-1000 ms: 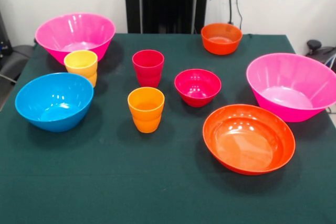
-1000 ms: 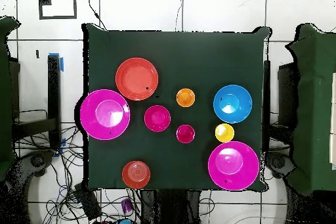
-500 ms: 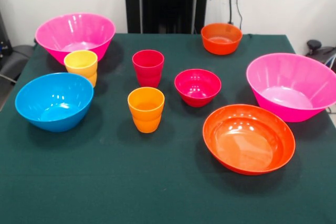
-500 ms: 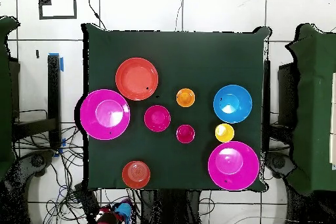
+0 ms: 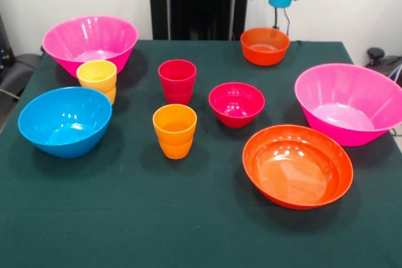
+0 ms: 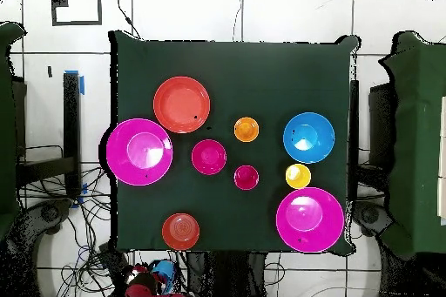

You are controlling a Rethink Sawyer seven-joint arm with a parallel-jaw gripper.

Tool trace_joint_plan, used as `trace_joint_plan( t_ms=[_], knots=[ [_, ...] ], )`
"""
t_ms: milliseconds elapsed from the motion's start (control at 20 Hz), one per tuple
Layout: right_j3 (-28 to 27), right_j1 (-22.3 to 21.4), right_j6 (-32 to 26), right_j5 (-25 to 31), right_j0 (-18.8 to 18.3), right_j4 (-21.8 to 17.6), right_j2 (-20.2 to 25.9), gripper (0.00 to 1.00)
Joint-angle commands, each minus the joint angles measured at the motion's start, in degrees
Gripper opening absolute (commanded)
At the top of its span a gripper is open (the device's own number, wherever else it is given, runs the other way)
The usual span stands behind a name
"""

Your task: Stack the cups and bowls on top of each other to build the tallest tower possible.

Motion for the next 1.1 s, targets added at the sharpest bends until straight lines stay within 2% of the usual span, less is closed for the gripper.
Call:
trace_joint_plan(
  t_ms=[50, 750, 1100],
  knots=[
    [-10.35, 7.24, 6.05, -4.45, -1.31, -2.58, 1.7, 0.0],
    [-16.04, 14.94, 3.85, -8.43, -3.04, -7.3, -1.1, 0.0],
    [-18.23, 16.06, 2.97, -7.87, -4.14, -10.22, -2.54, 0.0]
  ],
)
